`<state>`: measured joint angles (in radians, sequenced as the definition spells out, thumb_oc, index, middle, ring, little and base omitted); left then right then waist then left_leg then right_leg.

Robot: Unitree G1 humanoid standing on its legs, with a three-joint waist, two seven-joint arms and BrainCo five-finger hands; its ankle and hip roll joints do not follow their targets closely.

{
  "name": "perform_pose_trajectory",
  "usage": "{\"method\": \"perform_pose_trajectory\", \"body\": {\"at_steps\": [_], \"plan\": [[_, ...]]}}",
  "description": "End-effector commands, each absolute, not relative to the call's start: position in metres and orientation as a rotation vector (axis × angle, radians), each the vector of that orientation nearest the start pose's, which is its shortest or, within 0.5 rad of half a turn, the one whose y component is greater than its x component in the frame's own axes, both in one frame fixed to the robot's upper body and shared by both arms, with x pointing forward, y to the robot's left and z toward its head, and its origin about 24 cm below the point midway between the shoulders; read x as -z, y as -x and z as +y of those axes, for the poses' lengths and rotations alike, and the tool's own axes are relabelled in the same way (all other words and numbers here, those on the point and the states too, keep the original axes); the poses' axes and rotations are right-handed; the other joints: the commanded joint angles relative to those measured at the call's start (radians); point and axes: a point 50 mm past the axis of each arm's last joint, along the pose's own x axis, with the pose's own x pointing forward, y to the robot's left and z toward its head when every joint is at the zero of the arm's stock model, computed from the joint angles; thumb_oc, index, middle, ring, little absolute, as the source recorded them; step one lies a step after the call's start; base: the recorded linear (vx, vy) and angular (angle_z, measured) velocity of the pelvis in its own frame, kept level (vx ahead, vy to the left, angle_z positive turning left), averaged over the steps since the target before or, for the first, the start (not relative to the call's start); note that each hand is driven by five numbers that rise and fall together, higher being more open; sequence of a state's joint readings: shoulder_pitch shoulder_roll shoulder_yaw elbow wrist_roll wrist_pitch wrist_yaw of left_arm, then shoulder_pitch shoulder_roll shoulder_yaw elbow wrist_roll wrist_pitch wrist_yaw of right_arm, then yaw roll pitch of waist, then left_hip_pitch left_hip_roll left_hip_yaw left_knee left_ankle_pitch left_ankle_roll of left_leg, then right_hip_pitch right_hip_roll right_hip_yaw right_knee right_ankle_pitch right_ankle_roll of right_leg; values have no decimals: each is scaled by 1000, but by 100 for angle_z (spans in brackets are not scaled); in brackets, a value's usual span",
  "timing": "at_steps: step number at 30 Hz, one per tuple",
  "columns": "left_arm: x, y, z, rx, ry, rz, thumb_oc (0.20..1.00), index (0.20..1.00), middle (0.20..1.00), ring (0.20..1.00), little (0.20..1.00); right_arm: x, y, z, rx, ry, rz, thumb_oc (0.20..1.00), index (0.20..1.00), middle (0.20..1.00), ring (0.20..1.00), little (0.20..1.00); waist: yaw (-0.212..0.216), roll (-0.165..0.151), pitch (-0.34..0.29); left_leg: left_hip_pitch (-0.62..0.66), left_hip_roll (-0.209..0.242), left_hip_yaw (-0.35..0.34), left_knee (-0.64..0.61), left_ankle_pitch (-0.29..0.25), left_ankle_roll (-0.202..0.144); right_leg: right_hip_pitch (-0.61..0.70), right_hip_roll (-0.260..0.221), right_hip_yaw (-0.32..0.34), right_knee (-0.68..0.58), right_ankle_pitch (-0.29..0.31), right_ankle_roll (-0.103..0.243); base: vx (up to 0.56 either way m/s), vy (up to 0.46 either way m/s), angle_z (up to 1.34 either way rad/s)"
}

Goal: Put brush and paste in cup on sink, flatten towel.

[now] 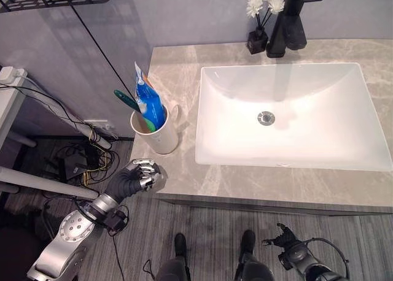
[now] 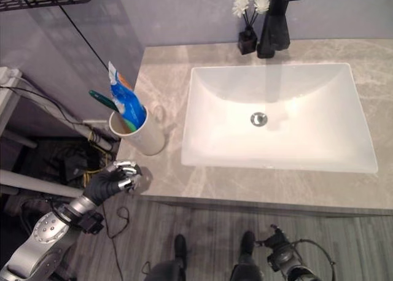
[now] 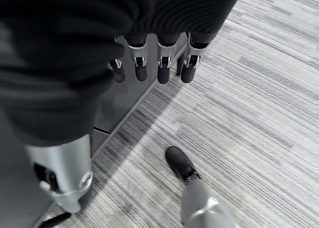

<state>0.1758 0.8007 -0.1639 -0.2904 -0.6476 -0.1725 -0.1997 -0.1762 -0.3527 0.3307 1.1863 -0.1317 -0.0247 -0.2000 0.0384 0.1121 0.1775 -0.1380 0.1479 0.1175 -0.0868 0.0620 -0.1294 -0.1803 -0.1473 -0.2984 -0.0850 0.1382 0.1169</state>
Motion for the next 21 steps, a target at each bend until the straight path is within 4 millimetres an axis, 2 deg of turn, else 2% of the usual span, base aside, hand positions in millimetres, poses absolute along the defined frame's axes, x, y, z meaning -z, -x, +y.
{"method": "perform_pose_trajectory", "body": {"at_steps": [1,21], "plan": [[-122,-218,215,430,-136,-241,200,200,200,200,200,112,-193,-262,63,757,860,1000,1000,1000,1000,1000,-16,-7,36,-8,25,6,0,77,-24,0,-16,41,109,-96,23,0,0,0],[-129,-226,225,352,-169,-284,200,200,200,200,200,106,-203,-262,97,720,819,1000,1000,1000,1000,1000,-29,18,55,-17,28,27,0,86,-28,-44,-15,68,132,-106,20,8,0,-2]]}}
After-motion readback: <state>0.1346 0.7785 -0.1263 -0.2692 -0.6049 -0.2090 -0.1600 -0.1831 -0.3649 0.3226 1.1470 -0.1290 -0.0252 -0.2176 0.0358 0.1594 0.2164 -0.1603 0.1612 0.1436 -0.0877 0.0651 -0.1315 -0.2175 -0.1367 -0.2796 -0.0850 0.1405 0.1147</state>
